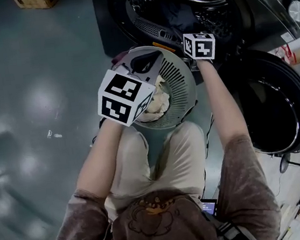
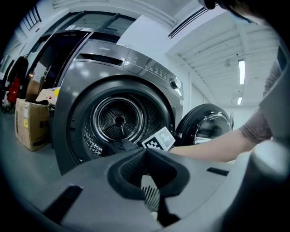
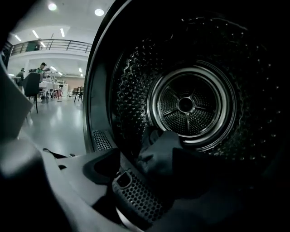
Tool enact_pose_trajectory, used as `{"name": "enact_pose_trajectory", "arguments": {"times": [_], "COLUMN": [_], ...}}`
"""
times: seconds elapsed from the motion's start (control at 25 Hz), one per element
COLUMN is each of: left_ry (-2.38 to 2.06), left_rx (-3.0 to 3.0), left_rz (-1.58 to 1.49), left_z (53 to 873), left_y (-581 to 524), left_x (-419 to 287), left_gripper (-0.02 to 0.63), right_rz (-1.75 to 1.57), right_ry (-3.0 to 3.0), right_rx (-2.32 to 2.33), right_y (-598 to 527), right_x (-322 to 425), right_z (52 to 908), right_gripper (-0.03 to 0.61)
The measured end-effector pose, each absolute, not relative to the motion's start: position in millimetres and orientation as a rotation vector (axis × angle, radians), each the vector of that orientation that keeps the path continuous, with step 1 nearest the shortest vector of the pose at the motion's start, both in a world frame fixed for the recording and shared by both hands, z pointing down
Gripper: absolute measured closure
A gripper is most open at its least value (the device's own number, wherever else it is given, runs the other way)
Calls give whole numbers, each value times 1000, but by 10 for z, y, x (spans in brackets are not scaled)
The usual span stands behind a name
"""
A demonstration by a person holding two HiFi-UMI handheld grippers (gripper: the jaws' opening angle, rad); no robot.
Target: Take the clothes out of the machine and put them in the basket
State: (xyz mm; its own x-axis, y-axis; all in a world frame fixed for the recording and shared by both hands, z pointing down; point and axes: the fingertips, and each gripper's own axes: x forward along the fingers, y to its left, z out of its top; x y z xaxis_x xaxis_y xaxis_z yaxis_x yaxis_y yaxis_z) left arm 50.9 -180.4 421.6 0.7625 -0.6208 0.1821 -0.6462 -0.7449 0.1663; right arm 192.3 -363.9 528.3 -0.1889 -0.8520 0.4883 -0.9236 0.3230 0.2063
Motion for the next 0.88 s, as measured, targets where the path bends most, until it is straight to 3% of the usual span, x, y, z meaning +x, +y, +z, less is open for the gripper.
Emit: {"name": "enact_pose_trajectory", "arguments": {"times": [0.4,0.64,0.88], "left_ry": [-959,-949,-955], "left_rx": [2743,2748,2743], "left_rz": [137,123,109], "left_z": [4194,4156,4149], "left_y": [-1834,-1811,-1827], "left_x": [444,412,367], "left_gripper": [606,607,606], "right_rz": [134,128,127], "right_ry": [-1836,-1764,-1753], "right_rx": [1533,1553,1554], "right_y": [-4018,-4073,-4035], "right_x": [2078,2147,2144], "right_z": [5564,5630,5604], "right_gripper": [228,309,486]}}
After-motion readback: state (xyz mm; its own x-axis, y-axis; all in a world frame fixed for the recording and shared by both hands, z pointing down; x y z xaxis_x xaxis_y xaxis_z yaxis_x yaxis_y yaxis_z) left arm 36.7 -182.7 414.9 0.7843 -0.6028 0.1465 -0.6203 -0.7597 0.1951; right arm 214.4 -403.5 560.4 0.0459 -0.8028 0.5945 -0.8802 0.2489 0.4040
